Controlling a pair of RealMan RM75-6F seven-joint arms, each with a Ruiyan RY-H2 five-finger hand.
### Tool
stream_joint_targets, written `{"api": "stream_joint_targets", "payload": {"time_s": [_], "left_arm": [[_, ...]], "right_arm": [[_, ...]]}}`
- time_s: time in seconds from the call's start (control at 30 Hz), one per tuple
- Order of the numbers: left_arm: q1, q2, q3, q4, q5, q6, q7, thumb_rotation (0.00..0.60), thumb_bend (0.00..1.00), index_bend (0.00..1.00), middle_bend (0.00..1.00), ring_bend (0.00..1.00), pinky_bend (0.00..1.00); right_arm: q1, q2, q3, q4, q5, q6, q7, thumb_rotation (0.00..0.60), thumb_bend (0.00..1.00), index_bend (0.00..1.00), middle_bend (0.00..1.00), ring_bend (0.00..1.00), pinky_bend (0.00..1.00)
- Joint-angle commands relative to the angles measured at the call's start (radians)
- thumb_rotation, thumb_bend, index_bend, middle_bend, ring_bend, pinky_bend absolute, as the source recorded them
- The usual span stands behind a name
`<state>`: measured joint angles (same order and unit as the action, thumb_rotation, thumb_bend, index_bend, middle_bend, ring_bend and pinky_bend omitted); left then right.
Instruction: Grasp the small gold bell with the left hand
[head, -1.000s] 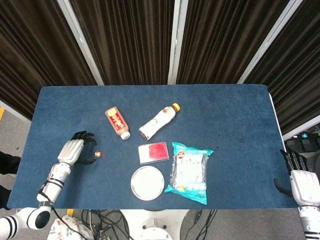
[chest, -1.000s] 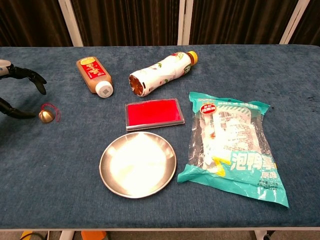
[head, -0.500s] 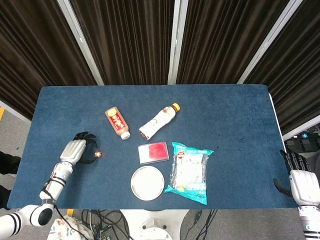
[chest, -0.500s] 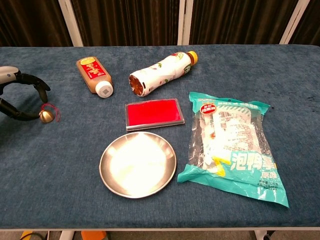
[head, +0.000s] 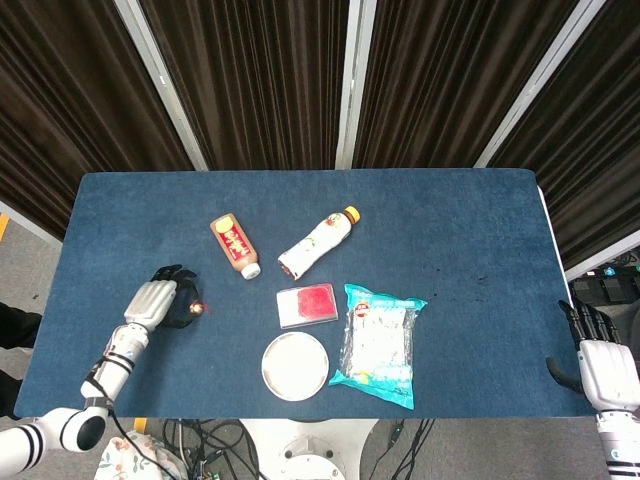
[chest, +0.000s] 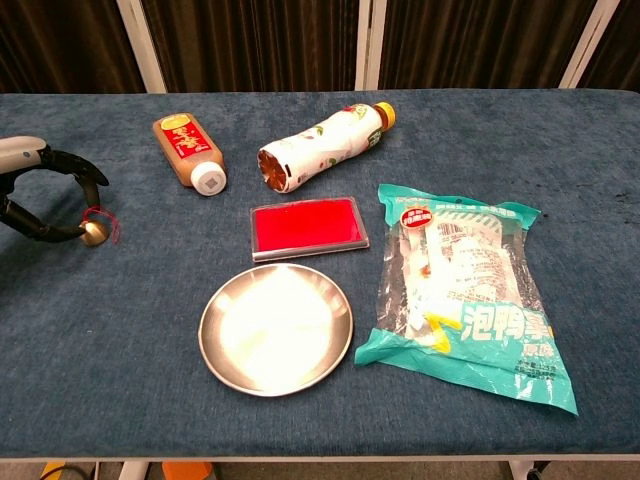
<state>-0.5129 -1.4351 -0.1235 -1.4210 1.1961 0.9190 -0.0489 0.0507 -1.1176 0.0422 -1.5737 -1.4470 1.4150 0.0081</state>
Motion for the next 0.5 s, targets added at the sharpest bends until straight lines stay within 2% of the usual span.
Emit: {"api": "stream_joint_targets", "payload": {"time_s": [0.03, 0.5], "left_arm": [[-0.001, -0.001, 0.000, 0.003, -0.002, -0.003, -0.003, 0.600, 0.31, 0.46, 0.19, 0.04, 0.03], [-0.002, -0.008, 0.000, 0.007, -0.009, 0.006, -0.001, 0.600, 0.33, 0.49, 0.20, 0.04, 0.03]], "right_arm": [[0.000, -0.001, 0.000, 0.000, 0.000, -0.001, 0.000, 0.600, 0.21, 0.00, 0.00, 0.00, 0.07], [-0.002, -0.002, 0.000, 0.005, 0.001, 0.001, 0.004, 0.600, 0.21, 0.00, 0.00, 0.00, 0.07]]}}
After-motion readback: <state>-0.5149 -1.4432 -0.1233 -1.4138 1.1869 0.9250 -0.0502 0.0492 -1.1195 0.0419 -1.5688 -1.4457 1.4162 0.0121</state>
